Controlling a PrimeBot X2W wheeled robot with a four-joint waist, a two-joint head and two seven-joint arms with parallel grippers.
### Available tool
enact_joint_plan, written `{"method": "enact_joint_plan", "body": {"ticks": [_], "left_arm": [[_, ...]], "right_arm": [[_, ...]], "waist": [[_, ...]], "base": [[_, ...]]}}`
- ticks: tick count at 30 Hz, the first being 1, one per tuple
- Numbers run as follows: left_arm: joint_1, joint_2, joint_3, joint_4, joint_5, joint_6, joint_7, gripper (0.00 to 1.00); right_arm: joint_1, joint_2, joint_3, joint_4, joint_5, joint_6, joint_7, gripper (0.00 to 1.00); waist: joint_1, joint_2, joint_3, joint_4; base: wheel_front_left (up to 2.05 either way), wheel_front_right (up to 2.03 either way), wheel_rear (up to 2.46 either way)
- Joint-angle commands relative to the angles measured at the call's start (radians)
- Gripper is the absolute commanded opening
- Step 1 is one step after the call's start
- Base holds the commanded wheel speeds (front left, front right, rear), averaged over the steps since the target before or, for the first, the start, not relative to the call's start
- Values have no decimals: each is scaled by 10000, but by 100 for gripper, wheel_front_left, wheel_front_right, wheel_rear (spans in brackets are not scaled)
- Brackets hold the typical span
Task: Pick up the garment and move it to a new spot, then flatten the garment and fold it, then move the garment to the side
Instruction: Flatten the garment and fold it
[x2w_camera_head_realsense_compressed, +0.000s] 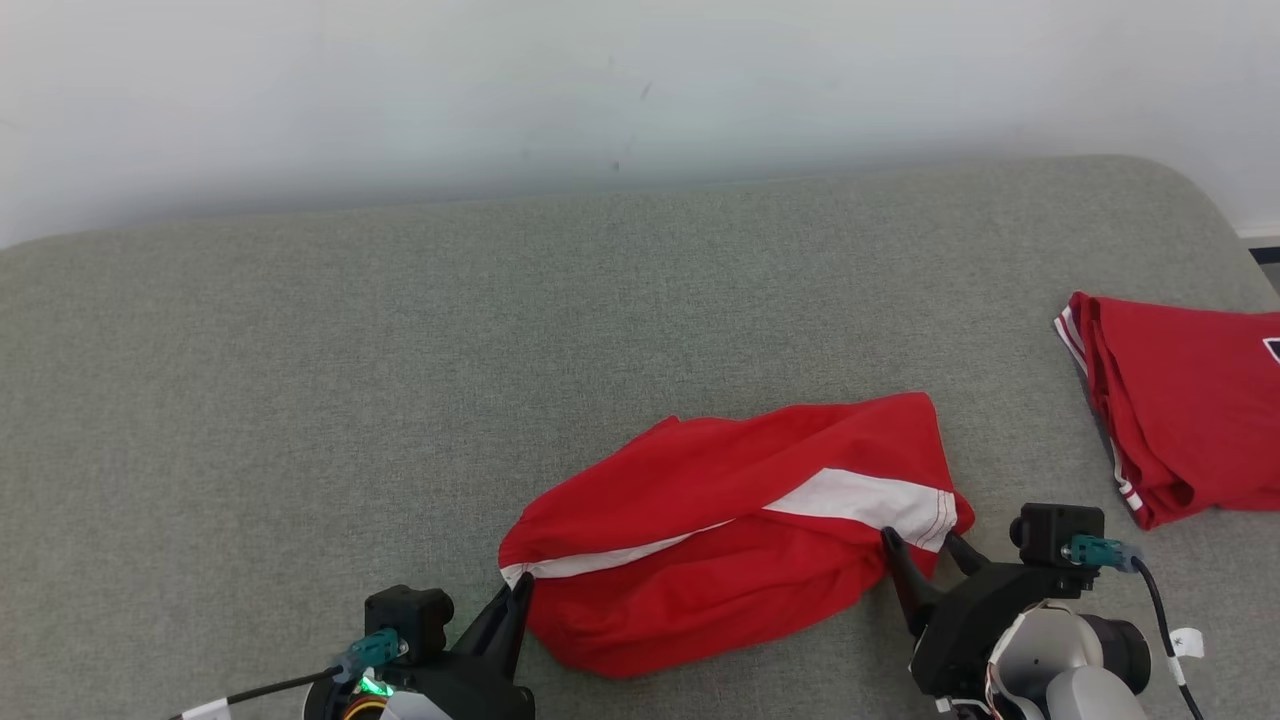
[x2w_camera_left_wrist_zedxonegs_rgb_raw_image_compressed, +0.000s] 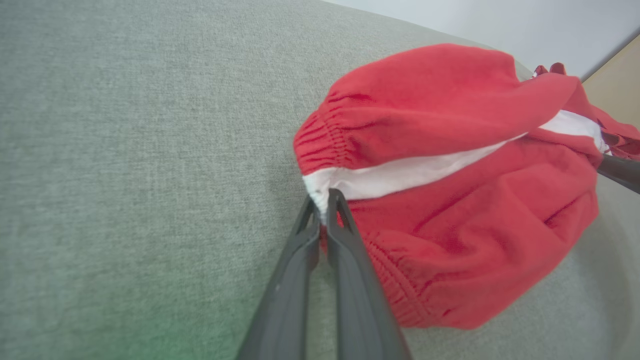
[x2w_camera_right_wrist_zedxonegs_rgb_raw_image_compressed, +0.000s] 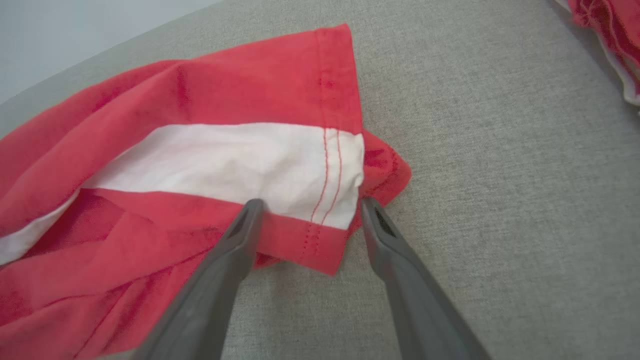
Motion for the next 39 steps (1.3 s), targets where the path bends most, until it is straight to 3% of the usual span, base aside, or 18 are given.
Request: {"method": "enact_joint_plan", "body": {"ticks": [1, 11, 23, 25, 26, 28, 29, 31, 33, 39], "left_arm": [[-111, 63, -5, -26, -78, 10, -58, 0], [-153, 110, -81, -86, -151, 31, -38, 0], [-88, 137, -136, -94, -276, 77, -79, 5], [-76, 145, -142, -96, -300, 73, -94, 5], [-71, 149, -145, -97, -307, 68, -87, 5], [-61, 153, -155, -95, -283, 76, -77, 5], [-55, 155, -161, -92, -300, 76, -77, 5], [-50, 156, -163, -96, -330, 83, -91, 5], [-65, 158, -170, -102, -323, 98, -103, 5], [-197, 144, -114, -222, -366, 122, -343, 0]], "right_arm": [[-145, -21, 95, 60, 107, -28, -82, 100], [-504, -148, 576, 347, 414, -28, -491, 100], [139, -84, 849, -1117, 586, -28, -440, 96], [326, -49, 816, -1482, 587, -28, -395, 88], [400, -38, 803, -1646, 541, -28, -369, 72], [529, -17, 758, -1974, 458, -28, -312, 62], [600, -1, 732, -2122, 462, -28, -277, 43], [721, 21, 668, -2357, 445, -28, -201, 29], [760, 30, 583, -2497, 401, -28, -132, 0], [511, 24, 486, -2698, 187, -28, -252, 0]], "waist": [[-1, -1, 22, 7], [-1, -1, 63, 34], [-1, -1, 9, 21], [-1, -1, -2, 12], [-1, -1, -5, 4], [-1, -1, -11, -14], [-1, -1, -19, -20], [-1, -1, -24, -41], [-1, -1, -20, -63], [-1, -1, -35, -55]], "base": [[0, 0, 0], [0, 0, 0], [0, 0, 0], [0, 0, 0], [0, 0, 0], [0, 0, 0], [0, 0, 0], [0, 0, 0], [0, 0, 0], [0, 0, 0]]}}
